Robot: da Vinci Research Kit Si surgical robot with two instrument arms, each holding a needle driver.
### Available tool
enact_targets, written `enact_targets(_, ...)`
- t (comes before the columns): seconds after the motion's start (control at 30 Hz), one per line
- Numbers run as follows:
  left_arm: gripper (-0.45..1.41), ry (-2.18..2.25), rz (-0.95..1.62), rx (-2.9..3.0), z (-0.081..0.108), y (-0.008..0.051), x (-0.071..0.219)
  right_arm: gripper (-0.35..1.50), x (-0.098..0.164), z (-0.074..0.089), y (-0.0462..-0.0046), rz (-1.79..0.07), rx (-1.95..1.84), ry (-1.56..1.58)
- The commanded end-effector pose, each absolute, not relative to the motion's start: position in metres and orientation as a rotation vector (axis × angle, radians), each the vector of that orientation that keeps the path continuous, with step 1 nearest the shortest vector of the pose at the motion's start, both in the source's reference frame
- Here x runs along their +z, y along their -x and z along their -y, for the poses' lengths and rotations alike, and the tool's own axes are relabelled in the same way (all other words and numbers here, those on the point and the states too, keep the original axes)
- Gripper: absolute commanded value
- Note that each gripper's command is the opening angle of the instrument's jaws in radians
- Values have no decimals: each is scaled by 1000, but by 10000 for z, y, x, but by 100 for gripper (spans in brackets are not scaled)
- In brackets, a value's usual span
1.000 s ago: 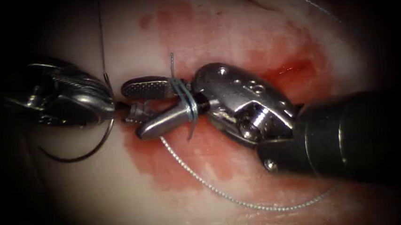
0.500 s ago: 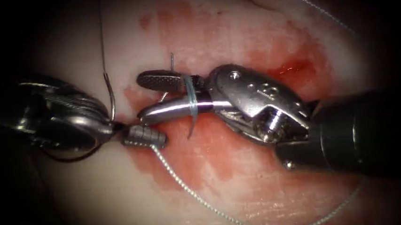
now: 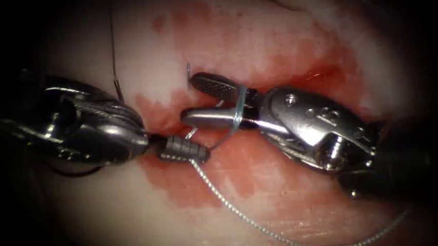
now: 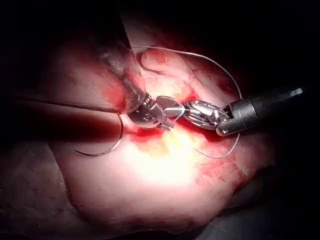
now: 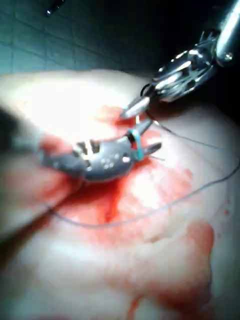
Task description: Wound Closure
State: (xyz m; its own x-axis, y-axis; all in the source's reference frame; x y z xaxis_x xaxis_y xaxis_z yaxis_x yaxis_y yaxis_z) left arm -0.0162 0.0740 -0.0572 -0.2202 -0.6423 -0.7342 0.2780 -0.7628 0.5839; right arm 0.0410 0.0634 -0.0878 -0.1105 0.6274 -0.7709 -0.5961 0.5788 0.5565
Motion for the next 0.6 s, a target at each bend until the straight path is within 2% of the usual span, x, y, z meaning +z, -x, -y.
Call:
enact_targets(0.03, -35, -1454, 451, -2050, -749, 164, -566, 57, -868, -633, -423, -1299, 1044, -14)
enact_targets(0.37, -35, -1472, 449, -2103, -758, 156, -555, 62, -860, -625, -436, -1154, 1067, 34)
enact_targets(0.6, -35, -1474, 446, -2107, -758, 156, -554, 73, -845, -623, -452, -1049, 1066, 91)
